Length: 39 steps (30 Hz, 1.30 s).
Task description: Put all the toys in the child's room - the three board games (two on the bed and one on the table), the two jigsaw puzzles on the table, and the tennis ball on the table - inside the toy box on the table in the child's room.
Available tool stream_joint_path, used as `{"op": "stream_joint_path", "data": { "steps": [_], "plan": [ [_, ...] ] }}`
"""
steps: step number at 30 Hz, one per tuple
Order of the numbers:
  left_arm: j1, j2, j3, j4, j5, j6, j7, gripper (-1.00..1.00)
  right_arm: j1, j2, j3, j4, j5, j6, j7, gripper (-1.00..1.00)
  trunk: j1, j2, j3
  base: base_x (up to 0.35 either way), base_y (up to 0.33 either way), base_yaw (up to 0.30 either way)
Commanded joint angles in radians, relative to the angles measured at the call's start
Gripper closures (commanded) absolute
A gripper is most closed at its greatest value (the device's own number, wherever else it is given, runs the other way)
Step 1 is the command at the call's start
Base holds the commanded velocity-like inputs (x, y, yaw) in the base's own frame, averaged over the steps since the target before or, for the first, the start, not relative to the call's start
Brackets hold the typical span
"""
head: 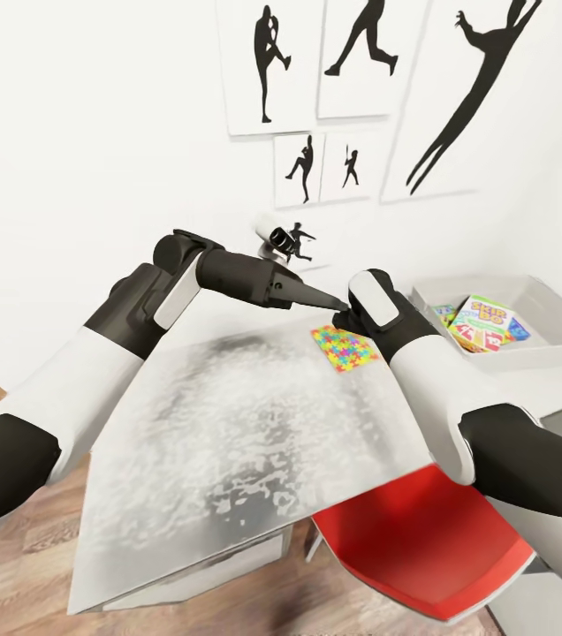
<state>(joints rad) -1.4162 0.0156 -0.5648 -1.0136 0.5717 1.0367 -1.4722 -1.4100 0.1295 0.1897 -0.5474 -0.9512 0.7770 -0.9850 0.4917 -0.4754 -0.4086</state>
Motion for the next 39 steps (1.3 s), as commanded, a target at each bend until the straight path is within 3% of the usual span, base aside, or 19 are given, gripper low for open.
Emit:
{"op": "stream_joint_path", "data": {
  "steps": [1, 21, 39],
  "plan": [
    [-0.001, 0.001, -0.002, 0.000, 0.002, 0.011, -0.003, -1.00, -0.001, -0.001, 0.005, 0.000, -0.008, 0.004, -0.007, -1.00, 0.000, -0.002, -0.002, -0.009, 0.021, -0.235],
    [-0.001, 0.001, -0.001, 0.001, 0.001, 0.011, -0.003, -1.00, -0.002, -0.001, 0.005, 0.000, -0.008, 0.004, -0.007, -1.00, 0.000, -0.002, -0.002, 0.093, 0.045, -0.042],
    [-0.001, 0.001, -0.001, 0.004, -0.002, 0.011, -0.002, -1.00, -0.003, -0.001, 0.005, 0.000, -0.008, 0.004, -0.007, -1.00, 0.000, -0.002, -0.002, 0.067, 0.001, -0.134]
  ]
}}
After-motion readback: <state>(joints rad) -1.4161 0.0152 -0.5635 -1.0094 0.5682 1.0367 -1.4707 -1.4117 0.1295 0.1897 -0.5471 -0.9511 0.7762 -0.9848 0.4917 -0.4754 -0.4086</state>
